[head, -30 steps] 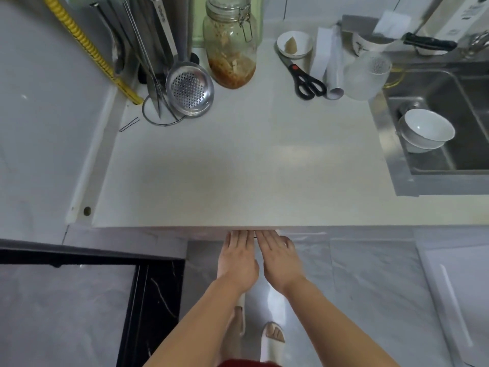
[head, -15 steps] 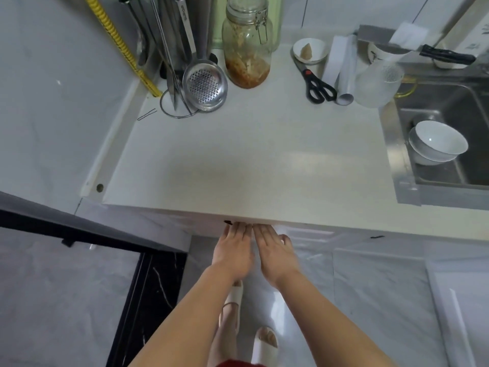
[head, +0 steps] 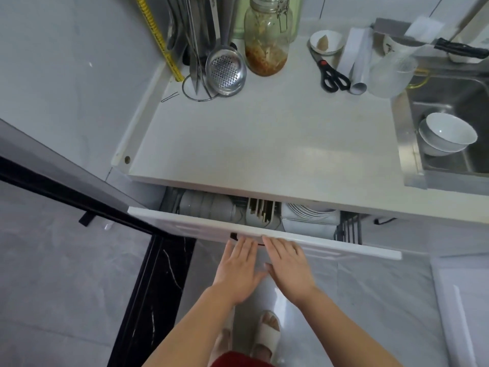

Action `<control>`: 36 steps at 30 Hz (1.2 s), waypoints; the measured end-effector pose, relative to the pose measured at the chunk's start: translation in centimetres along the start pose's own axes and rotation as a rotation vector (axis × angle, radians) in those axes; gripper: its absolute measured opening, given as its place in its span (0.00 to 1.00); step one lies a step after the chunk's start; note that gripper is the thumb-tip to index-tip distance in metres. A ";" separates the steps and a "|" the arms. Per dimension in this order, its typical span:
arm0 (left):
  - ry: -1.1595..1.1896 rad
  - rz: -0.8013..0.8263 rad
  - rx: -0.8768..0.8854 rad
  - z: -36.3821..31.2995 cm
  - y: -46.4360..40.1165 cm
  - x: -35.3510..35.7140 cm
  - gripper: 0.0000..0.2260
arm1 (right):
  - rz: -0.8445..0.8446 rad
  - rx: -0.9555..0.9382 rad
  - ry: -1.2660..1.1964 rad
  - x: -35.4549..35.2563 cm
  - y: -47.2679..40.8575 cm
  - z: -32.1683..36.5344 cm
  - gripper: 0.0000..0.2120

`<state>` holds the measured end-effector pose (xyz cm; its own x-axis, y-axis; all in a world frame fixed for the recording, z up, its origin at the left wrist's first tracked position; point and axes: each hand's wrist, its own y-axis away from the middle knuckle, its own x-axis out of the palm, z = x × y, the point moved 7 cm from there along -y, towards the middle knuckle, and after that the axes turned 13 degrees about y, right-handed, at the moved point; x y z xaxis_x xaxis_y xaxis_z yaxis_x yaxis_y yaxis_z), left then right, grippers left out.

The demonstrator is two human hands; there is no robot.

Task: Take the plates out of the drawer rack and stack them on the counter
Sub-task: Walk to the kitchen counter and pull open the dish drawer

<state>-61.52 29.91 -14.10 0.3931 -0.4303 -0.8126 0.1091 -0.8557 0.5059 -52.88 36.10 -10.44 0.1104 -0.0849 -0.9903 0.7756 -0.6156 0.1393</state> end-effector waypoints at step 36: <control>0.233 -0.112 -0.026 2.7 5.1 -1.0 0.12 | 0.167 0.574 -0.268 1.8 7.0 2.6 0.10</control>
<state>-63.81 25.24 -11.50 0.5763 -0.2529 -0.7772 0.1865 -0.8851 0.4263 -48.90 29.60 -11.27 -0.0154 -0.3621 -0.9320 0.2978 -0.8915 0.3414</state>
